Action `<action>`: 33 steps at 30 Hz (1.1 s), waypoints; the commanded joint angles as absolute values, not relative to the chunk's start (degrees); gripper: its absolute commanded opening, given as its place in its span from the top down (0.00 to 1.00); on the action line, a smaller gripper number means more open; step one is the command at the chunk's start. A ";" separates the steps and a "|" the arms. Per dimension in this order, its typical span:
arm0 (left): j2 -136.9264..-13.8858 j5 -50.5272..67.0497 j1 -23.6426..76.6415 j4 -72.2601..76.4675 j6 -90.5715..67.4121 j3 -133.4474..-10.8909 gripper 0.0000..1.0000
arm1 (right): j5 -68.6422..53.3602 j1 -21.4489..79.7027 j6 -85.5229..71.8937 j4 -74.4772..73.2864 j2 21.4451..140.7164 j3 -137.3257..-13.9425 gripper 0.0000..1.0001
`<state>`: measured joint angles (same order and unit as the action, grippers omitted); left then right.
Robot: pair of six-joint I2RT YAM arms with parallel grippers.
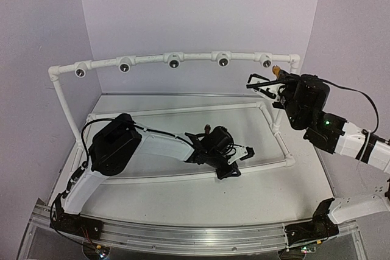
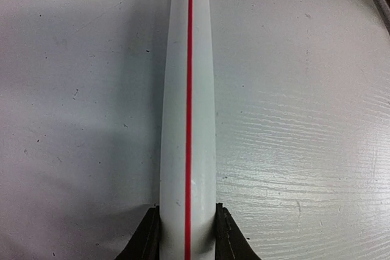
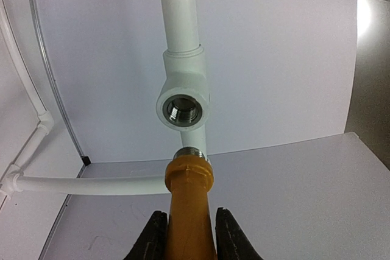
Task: Install the water faucets
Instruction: Hold the pipeline at the center of the board.
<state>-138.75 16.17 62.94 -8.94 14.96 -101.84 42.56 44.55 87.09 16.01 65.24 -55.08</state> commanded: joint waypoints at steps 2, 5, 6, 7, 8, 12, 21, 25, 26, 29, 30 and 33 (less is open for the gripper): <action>-143.04 14.27 63.25 -20.90 15.03 -100.19 1.00 | 36.45 41.83 90.65 25.01 63.31 -51.06 1.00; -143.00 14.12 63.34 -20.75 15.09 -99.96 1.00 | 34.97 41.17 90.48 26.61 63.18 -51.03 1.00; -143.00 13.96 63.36 -20.66 14.99 -99.93 1.00 | 35.01 41.14 91.12 27.66 63.57 -50.92 1.00; -143.00 13.70 63.46 -20.60 14.89 -99.95 1.00 | 34.83 41.13 91.79 28.60 63.90 -50.95 1.00; -143.00 13.32 63.63 -20.52 14.91 -99.90 1.00 | 34.59 41.13 91.97 29.03 64.03 -51.11 1.00; -143.25 12.57 63.94 -20.25 14.90 -99.98 1.00 | 32.59 41.13 92.12 28.45 63.62 -51.60 1.00; -143.18 12.38 63.98 -19.95 14.89 -99.76 1.00 | 30.92 41.13 90.50 25.46 64.24 -53.64 1.00; -143.17 12.30 64.06 -19.86 15.00 -99.72 1.00 | 31.23 41.13 90.44 25.40 65.86 -54.96 1.00; -143.18 12.26 64.10 -19.86 15.01 -99.69 1.00 | 31.45 41.13 90.28 25.40 66.25 -55.43 1.00; -143.10 12.25 64.16 -19.86 15.16 -99.55 1.00 | 31.72 41.01 89.84 25.19 67.02 -56.74 1.00; -143.10 12.35 64.16 -19.86 15.24 -99.52 1.00 | 31.73 40.96 89.56 24.77 67.30 -57.04 1.00; -143.08 12.48 64.21 -19.86 15.34 -99.50 1.00 | 32.02 40.82 89.18 24.50 67.94 -57.48 1.00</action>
